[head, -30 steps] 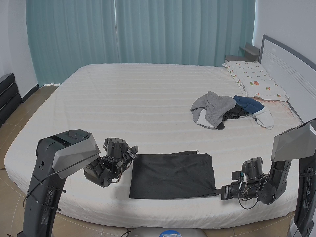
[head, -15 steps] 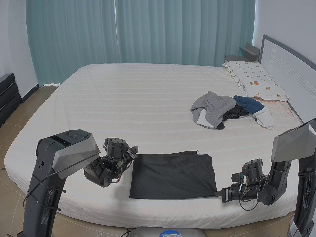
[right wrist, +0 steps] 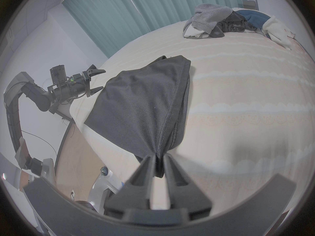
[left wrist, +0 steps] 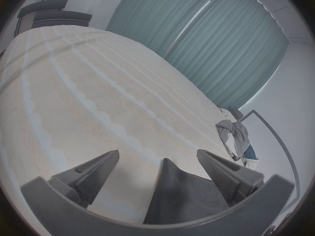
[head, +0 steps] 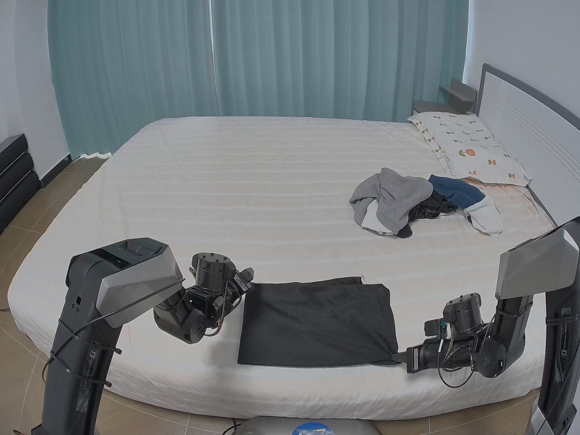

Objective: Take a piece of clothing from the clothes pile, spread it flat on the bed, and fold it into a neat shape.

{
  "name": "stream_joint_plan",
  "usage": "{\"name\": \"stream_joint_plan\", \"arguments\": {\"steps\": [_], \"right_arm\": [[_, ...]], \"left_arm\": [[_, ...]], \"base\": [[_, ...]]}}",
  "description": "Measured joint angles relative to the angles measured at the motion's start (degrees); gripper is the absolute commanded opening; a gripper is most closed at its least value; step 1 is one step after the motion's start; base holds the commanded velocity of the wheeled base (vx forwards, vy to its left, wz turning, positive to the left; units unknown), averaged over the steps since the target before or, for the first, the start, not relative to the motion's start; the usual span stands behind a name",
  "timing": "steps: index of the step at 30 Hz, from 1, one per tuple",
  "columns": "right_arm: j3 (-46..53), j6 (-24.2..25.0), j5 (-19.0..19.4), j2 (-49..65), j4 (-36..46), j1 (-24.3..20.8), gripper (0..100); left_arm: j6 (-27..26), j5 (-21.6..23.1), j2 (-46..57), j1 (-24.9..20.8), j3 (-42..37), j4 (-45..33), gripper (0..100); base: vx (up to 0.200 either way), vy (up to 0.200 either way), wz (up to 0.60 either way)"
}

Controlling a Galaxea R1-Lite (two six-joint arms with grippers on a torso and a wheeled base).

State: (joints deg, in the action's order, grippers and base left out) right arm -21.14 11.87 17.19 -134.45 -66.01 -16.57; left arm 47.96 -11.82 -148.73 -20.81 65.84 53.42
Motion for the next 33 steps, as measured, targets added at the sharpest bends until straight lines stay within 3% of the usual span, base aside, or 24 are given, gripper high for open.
{"name": "stream_joint_plan", "arguments": {"steps": [11,18,23,33], "right_arm": [[-1.7,1.5,0.1,0.2,-0.8,1.0,100],[-4.5,6.7,-0.1,0.7,-0.7,2.2,100],[-7.1,10.8,-1.8,2.9,-0.5,3.6,100],[-9.0,11.3,-7.2,11.1,0.4,7.1,100]], "left_arm": [[0.0,0.0,0.0,0.0,0.0,0.0,100],[0.1,0.0,0.0,0.0,0.0,0.1,100],[0.3,-1.0,0.6,0.1,-1.1,2.2,100],[-2.7,-3.7,9.5,0.5,-7.7,4.9,100]], "base": [[0.0,0.0,0.0],[0.0,0.0,0.0],[0.0,0.0,0.0],[0.0,0.0,0.0]]}}
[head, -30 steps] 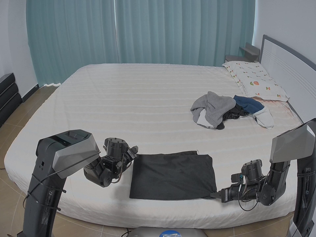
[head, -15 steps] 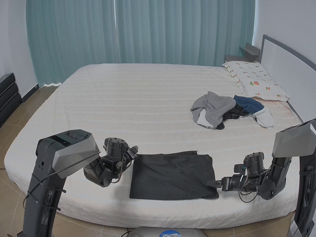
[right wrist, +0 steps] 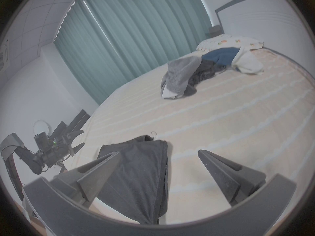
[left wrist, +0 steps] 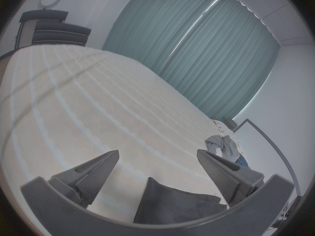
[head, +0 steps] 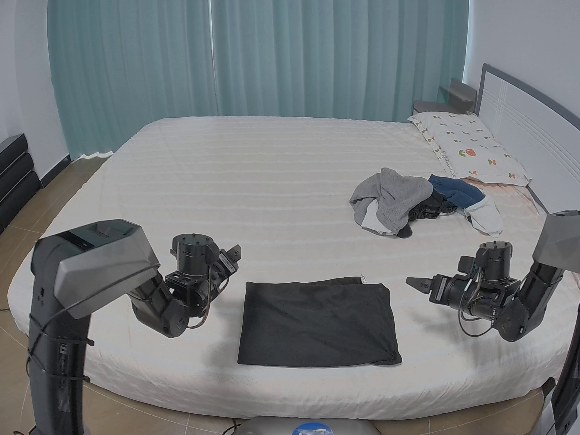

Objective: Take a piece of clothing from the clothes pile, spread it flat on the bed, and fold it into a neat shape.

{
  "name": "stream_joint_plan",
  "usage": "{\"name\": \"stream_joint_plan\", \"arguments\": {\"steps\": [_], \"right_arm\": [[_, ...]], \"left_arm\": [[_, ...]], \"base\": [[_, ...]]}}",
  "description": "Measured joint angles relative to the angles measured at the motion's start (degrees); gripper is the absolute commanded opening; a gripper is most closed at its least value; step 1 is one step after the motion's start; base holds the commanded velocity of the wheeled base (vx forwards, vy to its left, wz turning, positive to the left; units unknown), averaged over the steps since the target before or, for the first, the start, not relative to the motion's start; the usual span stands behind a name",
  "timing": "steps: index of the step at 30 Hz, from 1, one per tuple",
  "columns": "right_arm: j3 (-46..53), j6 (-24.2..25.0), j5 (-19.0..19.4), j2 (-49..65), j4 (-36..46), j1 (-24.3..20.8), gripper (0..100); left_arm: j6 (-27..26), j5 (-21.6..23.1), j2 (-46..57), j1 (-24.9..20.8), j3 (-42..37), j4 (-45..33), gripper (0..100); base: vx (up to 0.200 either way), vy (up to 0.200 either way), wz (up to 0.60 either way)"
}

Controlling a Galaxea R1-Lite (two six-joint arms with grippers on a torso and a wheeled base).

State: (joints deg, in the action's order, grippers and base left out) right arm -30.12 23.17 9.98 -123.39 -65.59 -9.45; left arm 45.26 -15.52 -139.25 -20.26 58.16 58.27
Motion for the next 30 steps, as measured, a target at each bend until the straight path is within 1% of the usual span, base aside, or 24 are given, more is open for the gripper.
{"name": "stream_joint_plan", "arguments": {"steps": [7,14,19,22,25,30], "right_arm": [[8.8,-1.1,-2.3,11.8,-1.3,2.2,100],[18.8,-6.4,-3.1,28.3,-1.4,3.9,100],[23.6,-9.0,-3.1,40.2,1.7,6.5,100],[25.5,-9.9,-2.8,47.8,5.5,8.0,100],[26.6,-10.6,-2.5,56.3,12.0,8.9,100],[27.0,-12.1,-2.0,70.1,27.1,9.5,100]], "left_arm": [[-3.7,-1.9,15.3,0.3,-14.0,2.5,100],[-6.8,-5.0,33.0,0.9,-28.6,4.4,100],[-11.3,-7.5,46.6,1.1,-37.1,4.6,100],[-15.2,-9.1,54.3,1.1,-41.5,4.7,100],[-19.5,-11.1,61.2,1.2,-45.3,4.6,100],[-25.8,-14.0,71.5,1.2,-49.8,2.6,100]], "base": [[0.0,0.0,0.0],[0.0,0.0,0.0],[0.0,0.0,0.0],[0.0,0.0,0.0],[0.0,0.0,0.0],[0.0,0.0,0.0]]}}
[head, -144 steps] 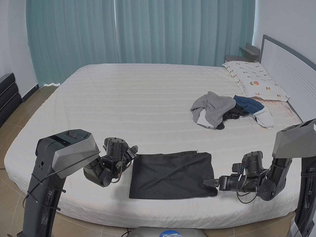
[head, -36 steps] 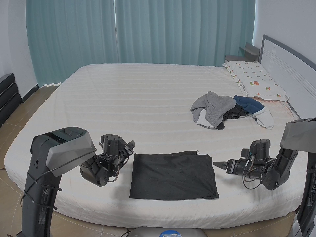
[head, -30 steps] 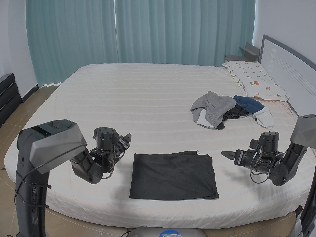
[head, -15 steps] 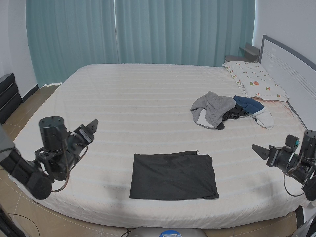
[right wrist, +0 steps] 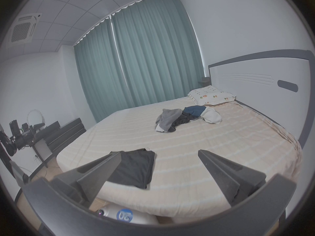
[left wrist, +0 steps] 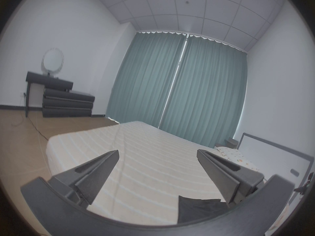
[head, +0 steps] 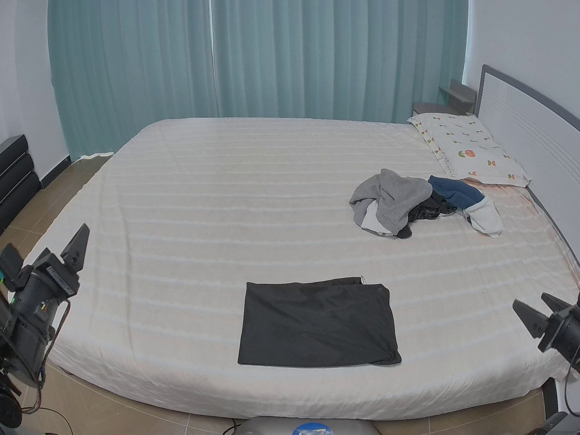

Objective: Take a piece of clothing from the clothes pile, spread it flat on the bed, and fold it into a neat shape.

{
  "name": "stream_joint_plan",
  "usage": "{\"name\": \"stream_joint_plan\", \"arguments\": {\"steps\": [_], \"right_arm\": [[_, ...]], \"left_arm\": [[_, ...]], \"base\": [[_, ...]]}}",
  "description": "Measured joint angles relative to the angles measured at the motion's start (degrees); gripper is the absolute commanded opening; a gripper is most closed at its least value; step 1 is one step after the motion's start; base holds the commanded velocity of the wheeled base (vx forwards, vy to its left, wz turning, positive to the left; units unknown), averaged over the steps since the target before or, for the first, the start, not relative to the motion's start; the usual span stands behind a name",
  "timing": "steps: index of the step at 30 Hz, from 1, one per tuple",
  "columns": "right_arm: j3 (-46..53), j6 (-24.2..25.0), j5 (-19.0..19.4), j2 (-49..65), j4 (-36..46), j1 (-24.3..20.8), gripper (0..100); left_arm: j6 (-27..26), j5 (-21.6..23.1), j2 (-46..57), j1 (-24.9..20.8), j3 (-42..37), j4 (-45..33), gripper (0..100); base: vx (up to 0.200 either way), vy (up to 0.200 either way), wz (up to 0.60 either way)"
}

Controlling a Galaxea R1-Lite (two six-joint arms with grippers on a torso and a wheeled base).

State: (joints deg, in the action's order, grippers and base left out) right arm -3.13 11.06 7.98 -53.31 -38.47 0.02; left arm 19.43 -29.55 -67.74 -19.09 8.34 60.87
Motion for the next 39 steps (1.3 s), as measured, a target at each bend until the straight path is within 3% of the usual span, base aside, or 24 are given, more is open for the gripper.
{"name": "stream_joint_plan", "arguments": {"steps": [9,14,20,24,28,35,39], "right_arm": [[-3.2,-4.0,0.4,24.9,32.9,-3.0,100],[-6.3,-6.5,-0.3,35.4,44.5,-4.9,100],[-8.5,-8.6,-5.2,42.4,49.4,-6.3,100],[-9.4,-9.3,-12.1,45.1,50.9,-6.8,100],[-11.1,-10.0,-18.5,46.4,52.7,-6.8,100],[-14.5,-10.1,-20.3,46.8,60.3,-6.0,100],[-13.6,-9.3,-22.0,47.4,61.6,-5.4,100]], "left_arm": [[-10.7,-2.7,21.6,2.5,-3.4,-15.6,100],[-14.9,-3.3,35.4,6.6,-3.1,-28.0,100],[-18.4,-2.3,49.2,13.8,-2.4,-40.9,100],[-20.3,-0.5,56.3,19.4,-1.8,-44.7,100],[-21.1,0.3,60.2,21.4,-1.5,-46.3,100],[-21.4,1.3,62.8,21.9,-3.1,-47.9,100],[-21.6,4.4,63.6,21.7,-5.5,-48.1,100]], "base": [[0.0,0.0,0.0],[0.0,0.0,0.0],[0.0,0.0,0.0],[0.0,0.0,0.0],[0.0,0.0,0.0],[0.0,0.0,0.0],[0.0,0.0,0.0]]}}
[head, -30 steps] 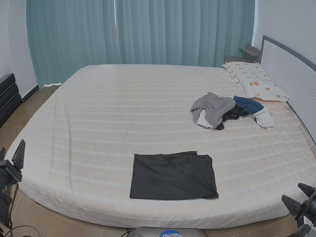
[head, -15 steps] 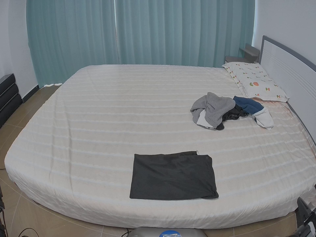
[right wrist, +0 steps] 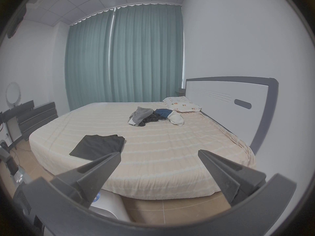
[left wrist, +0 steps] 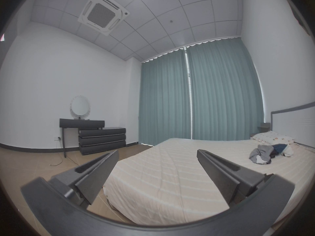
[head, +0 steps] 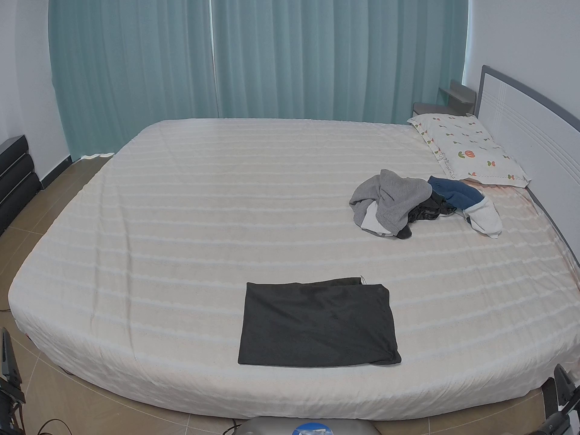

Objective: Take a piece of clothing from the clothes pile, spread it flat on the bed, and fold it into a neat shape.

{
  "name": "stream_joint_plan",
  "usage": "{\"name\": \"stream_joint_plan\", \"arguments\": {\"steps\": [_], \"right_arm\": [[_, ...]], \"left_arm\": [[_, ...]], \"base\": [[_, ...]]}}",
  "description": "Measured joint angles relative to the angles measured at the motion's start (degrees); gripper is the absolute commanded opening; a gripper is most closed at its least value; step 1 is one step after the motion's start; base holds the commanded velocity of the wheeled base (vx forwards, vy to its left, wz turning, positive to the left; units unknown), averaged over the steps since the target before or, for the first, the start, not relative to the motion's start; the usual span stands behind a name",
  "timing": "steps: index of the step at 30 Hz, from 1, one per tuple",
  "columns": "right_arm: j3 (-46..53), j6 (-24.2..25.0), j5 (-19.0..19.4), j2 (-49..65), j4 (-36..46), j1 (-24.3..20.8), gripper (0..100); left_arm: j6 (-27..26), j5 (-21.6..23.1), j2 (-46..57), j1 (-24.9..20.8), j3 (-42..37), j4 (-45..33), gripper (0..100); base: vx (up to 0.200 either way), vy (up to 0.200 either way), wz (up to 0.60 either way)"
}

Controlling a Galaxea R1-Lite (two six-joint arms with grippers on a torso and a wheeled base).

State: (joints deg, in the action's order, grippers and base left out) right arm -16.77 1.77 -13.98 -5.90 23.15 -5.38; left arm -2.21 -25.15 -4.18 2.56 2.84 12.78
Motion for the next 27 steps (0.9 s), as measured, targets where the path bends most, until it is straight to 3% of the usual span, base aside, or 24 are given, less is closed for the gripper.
{"name": "stream_joint_plan", "arguments": {"steps": [8,15,20,27], "right_arm": [[-0.8,0.0,-0.7,0.4,-0.1,0.5,100],[-3.1,-0.5,-0.1,-0.5,1.3,4.3,100],[0.7,-0.6,2.1,1.6,1.4,5.5,100],[7.6,-0.9,7.7,4.2,-11.7,5.5,100]], "left_arm": [[-0.6,2.1,2.8,-2.1,-1.7,-2.2,100],[-1.2,11.0,3.4,-2.4,-1.8,-3.2,100],[-1.1,11.7,3.6,-2.4,-1.9,-6.8,100],[-0.7,12.8,3.6,-2.4,-1.9,-9.0,100]], "base": [[0.0,0.0,0.0],[0.0,0.0,0.0],[0.0,0.0,0.0],[0.0,0.0,0.0]]}}
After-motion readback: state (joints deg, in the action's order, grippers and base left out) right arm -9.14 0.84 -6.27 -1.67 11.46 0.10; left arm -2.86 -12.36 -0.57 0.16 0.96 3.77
